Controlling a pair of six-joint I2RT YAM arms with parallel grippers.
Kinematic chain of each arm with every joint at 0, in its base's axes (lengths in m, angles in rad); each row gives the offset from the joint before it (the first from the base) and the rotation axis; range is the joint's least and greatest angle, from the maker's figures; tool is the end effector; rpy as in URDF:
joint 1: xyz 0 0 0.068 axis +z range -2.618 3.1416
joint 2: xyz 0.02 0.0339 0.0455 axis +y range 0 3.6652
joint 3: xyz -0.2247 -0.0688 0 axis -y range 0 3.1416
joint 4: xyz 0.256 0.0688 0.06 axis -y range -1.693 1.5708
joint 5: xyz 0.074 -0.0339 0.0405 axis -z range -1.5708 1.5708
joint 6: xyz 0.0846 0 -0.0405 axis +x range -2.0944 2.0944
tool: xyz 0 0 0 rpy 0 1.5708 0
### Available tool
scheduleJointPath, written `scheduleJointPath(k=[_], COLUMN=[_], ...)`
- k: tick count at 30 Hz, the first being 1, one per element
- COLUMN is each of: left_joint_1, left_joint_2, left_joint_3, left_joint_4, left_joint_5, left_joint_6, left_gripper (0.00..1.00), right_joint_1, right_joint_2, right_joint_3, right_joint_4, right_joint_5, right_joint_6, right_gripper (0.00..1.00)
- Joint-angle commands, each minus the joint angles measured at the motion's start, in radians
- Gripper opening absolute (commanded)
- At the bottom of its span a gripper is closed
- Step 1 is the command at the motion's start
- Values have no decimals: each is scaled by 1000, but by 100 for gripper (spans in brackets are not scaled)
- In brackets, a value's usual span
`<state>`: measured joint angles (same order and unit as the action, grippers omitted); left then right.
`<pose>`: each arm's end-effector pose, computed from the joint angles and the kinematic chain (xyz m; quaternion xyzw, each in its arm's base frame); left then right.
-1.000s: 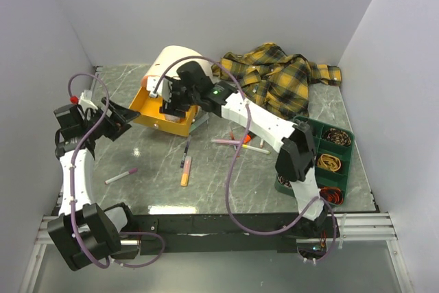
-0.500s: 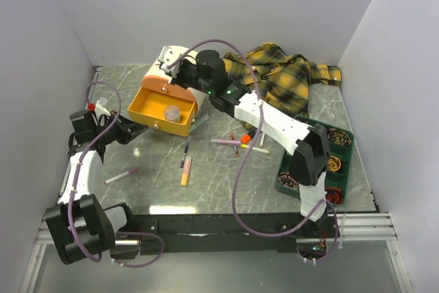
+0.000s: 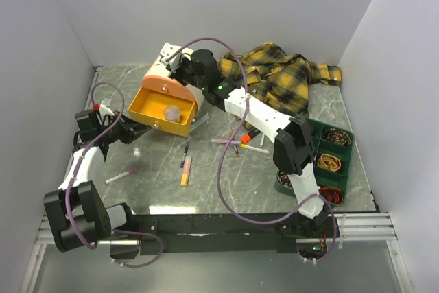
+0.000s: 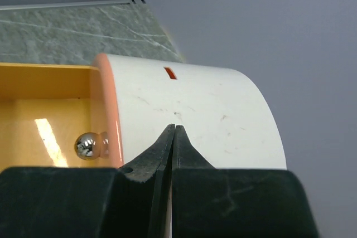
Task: Sort the stationery into containers
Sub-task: Close the drawer in the storage box.
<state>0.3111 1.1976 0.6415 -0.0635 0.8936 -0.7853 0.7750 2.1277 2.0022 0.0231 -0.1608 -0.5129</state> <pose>0.2968 0.0262 0.1648 -0.2490 0.7874 -0.4704 0.3111 0.3884 0.3994 0.3156 -0.4873 0.5595 0.1464 0.6543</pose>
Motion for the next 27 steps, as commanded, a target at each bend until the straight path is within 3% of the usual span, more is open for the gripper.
scheduleJointPath(k=[1,27], left_joint_1=[-33,-106], left_joint_2=[26,257], left_joint_3=[46,228], left_joint_4=[56,217], left_joint_5=[31,57], left_joint_6=[-12,-92], left_gripper=[1,1], right_joint_1=[-13,-20], right_joint_2=[-2,41], right_joint_3=[46,21], right_joint_4=[32,-37], right_joint_5=[12,-43], right_joint_6=[34,66], right_gripper=[0,0])
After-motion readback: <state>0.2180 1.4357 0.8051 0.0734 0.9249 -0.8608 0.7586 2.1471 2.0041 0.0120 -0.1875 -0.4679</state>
